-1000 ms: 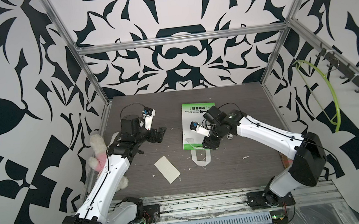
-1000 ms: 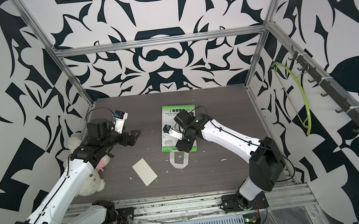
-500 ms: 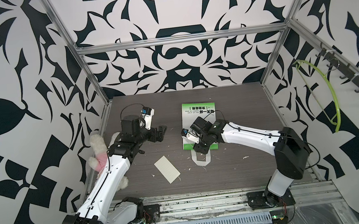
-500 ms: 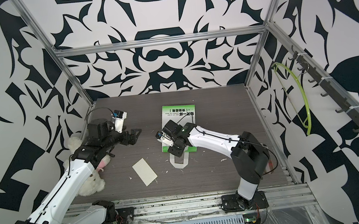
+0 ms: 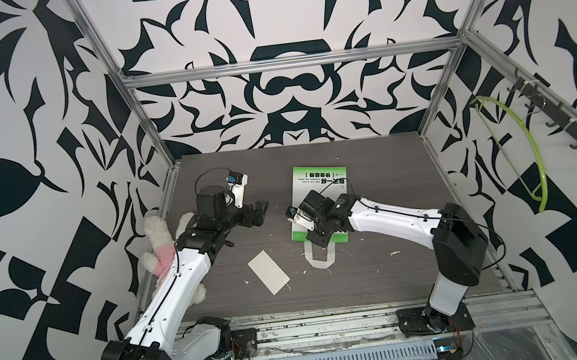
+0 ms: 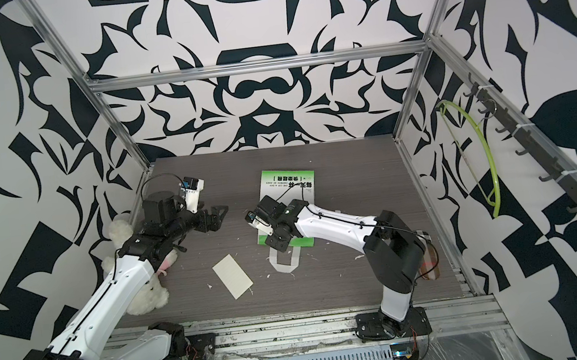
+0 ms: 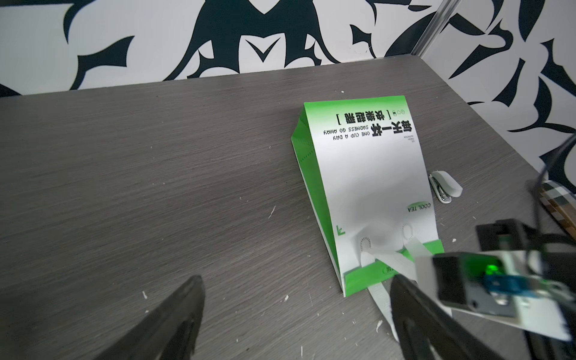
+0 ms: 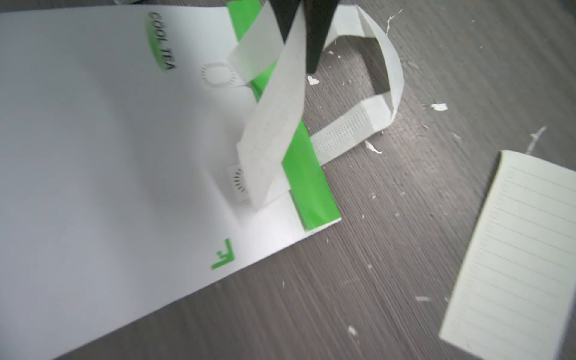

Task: Staple the receipts to the bags
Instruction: Pick up the takeout bag at the center of the board.

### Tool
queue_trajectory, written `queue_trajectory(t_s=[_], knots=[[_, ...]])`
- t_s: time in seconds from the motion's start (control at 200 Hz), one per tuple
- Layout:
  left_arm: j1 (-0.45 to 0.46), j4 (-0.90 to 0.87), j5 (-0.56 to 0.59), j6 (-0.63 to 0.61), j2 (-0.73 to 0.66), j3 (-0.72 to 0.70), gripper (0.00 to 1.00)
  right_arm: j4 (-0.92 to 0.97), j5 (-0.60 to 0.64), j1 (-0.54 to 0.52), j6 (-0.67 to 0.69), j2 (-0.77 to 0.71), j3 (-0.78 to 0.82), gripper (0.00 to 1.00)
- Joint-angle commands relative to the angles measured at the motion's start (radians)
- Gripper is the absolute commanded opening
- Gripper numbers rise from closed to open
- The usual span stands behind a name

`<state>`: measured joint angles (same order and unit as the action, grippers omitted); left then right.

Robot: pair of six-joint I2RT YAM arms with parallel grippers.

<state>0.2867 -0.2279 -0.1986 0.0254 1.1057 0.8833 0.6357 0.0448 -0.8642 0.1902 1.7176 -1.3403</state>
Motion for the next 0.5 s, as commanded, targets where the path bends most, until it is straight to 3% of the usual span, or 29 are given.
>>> queue_trajectory(t_s=[0.0,0.2,0.31,0.495], knots=[[0.003,0.078,0.001,-0.076,0.022,0.071,0.96,0.022,-0.129,0.042,0.0,-0.085,-0.115,0.0],[0.002,0.12,0.082,-0.212,0.094,0.201,1.0,0.047,-0.343,0.17,-0.058,-0.104,-0.279,0.0],[-0.009,0.129,0.055,-0.328,0.156,0.272,1.0,0.087,-0.453,0.239,-0.066,-0.07,-0.368,0.0],[-0.097,0.171,-0.243,-0.393,0.242,0.322,0.96,0.236,-0.579,0.307,0.033,0.044,-0.568,0.0]])
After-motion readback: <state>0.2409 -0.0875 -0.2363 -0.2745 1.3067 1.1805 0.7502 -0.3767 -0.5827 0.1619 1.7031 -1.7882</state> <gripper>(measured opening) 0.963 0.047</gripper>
